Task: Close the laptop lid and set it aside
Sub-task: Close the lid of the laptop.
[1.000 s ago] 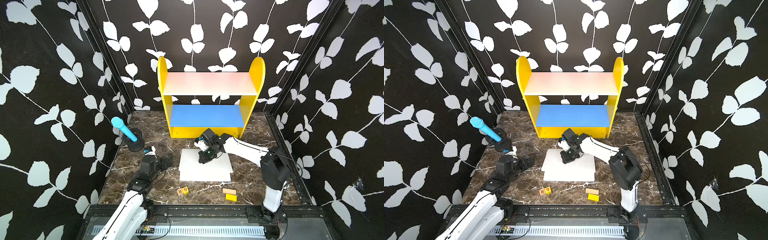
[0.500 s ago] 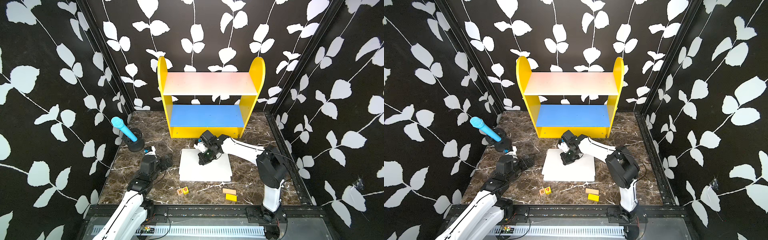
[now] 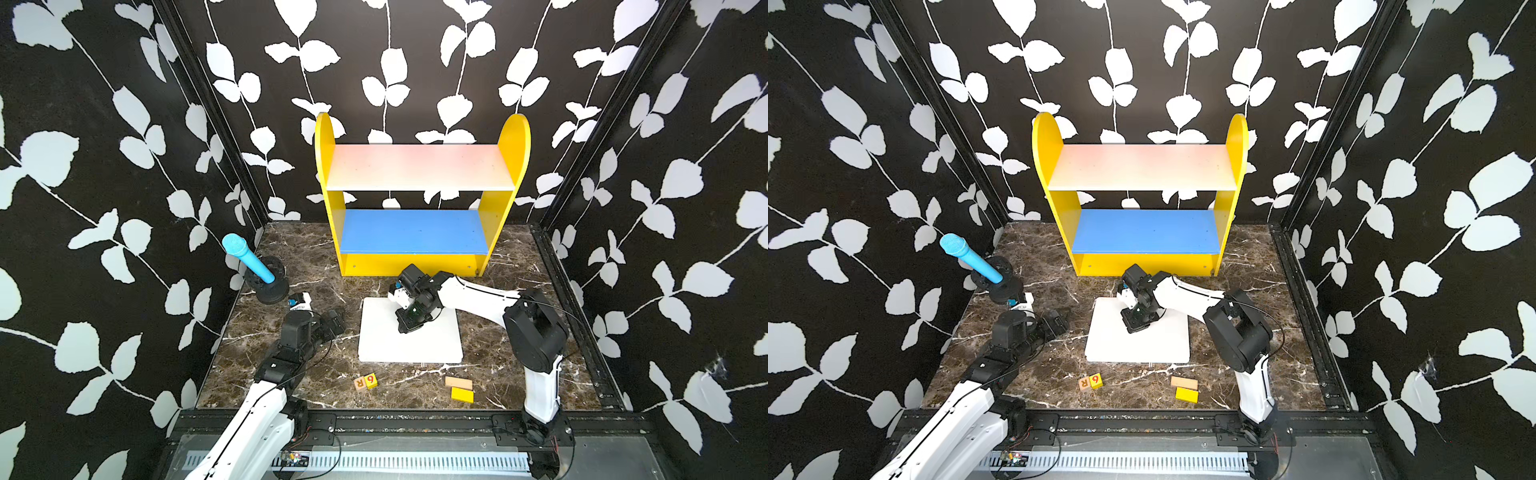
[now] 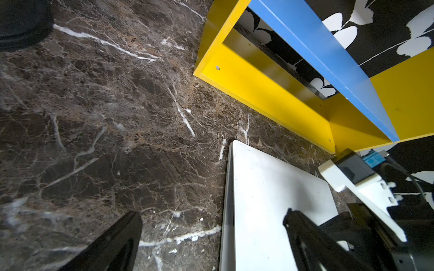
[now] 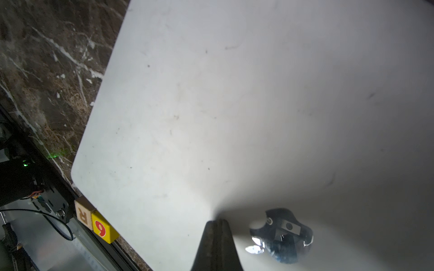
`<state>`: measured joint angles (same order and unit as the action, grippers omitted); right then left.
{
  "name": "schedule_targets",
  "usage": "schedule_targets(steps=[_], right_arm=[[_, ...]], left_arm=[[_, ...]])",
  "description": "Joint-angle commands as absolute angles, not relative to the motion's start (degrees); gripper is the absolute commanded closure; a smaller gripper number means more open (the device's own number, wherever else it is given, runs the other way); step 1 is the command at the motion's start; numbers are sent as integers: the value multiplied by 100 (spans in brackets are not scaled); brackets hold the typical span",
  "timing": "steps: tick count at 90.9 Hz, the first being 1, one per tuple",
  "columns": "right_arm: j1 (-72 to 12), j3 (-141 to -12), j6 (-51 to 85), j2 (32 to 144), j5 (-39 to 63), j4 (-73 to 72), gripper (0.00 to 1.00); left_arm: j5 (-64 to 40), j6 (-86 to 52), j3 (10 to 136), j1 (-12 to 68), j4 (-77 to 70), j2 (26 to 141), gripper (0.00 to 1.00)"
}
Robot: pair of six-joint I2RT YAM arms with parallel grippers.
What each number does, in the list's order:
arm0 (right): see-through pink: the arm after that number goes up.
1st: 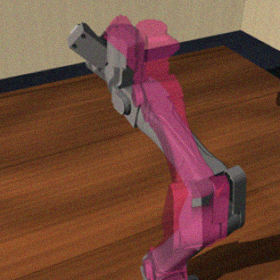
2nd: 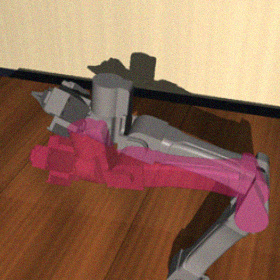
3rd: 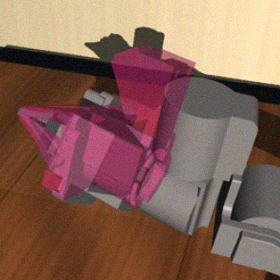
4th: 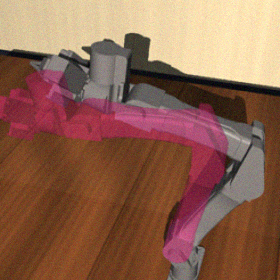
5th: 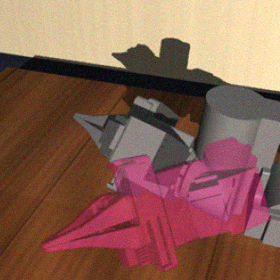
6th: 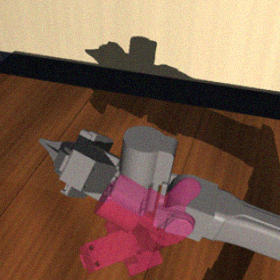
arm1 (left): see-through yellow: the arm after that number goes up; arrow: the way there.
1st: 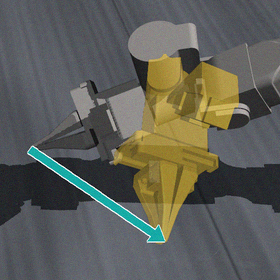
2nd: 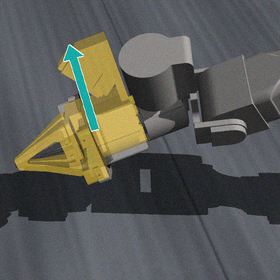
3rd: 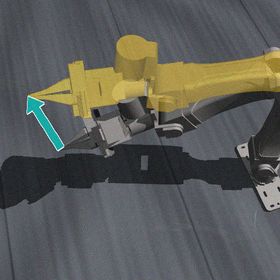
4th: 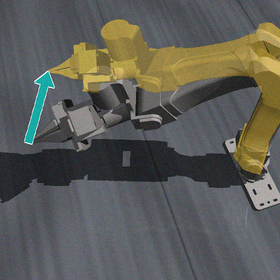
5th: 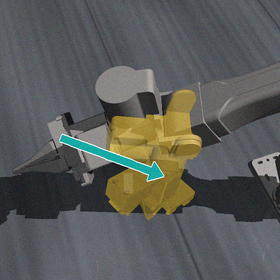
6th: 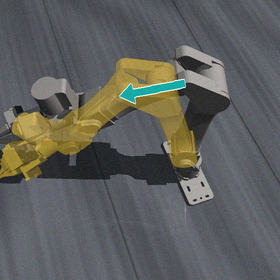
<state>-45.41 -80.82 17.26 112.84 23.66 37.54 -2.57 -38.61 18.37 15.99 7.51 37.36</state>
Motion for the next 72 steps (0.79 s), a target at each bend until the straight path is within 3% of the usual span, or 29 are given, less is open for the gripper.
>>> schedule_targets(steps=[1,43,72], right_arm=[[-4588,-8024,1636,11394,2233,3788,100],[-4589,-8020,1607,11312,2114,3860,100],[-4584,-7596,1652,10627,1699,3681,100]], left_arm=[[-256,-3850,1767,1608,826,3667,2],[-268,-3858,1767,1611,826,3665,2],[-351,-3841,1775,1609,797,3689,3]])
